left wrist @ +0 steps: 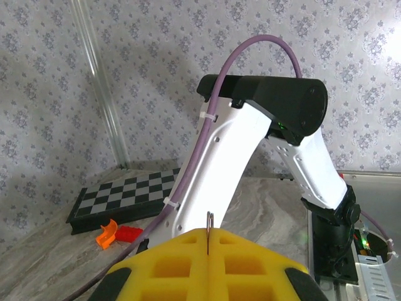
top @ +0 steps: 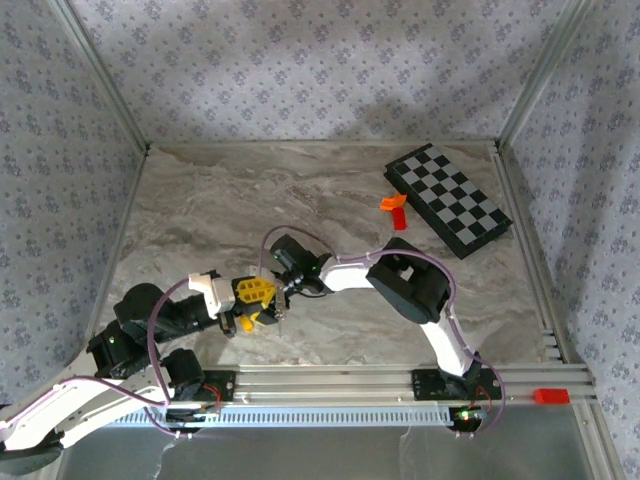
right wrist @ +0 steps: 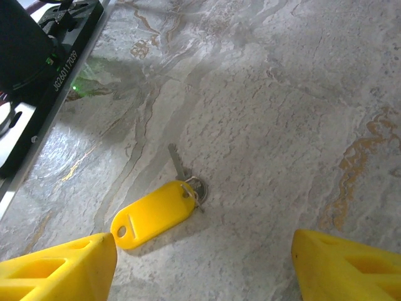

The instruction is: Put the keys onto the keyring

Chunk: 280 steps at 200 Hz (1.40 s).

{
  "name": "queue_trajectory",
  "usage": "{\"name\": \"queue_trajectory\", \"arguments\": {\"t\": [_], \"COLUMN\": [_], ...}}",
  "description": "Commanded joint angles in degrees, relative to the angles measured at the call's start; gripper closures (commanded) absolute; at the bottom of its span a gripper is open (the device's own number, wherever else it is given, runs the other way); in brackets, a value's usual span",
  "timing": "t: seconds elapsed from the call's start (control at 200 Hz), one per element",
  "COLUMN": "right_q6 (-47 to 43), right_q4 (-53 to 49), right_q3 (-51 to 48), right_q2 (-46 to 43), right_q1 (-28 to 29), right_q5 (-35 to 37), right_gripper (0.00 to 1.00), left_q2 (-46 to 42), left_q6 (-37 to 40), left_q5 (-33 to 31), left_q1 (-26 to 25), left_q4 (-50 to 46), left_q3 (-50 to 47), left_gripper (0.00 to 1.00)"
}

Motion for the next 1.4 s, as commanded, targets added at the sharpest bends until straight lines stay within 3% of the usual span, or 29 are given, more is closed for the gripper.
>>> {"name": "queue_trajectory", "arguments": {"t": [0.0, 0.145, 0.335, 1.394], "right_q6": [-1.8, -2.0, -2.3, -2.2], "right_q4": [-3.1, -3.9, -4.5, -5.6], "right_q3": [2.5, 3.6, 4.6, 7.0], "right_q2": [2.1, 3.3, 4.2, 6.6], "right_q1": [0.9, 1.3, 1.7, 3.1], "right_q5": [0.7, 0.3, 0.5, -2.0], "right_gripper": [0.27, 0.32, 0.46, 0.75], "left_q2": [0.0, 0.0, -0.3, -0.6], "left_q6": [-0.1, -0.2, -0.4, -0.7], "left_q5": [1.3, 1.7, 1.7, 1.5], "left_q1": [-0.2, -0.2, -0.2, -0.2], "left_q4": [2.3, 1.6, 1.6, 0.1], "left_q3": [1.6, 1.7, 1.5, 1.7], "left_gripper": [1.00, 1.00, 1.00, 1.00]}}
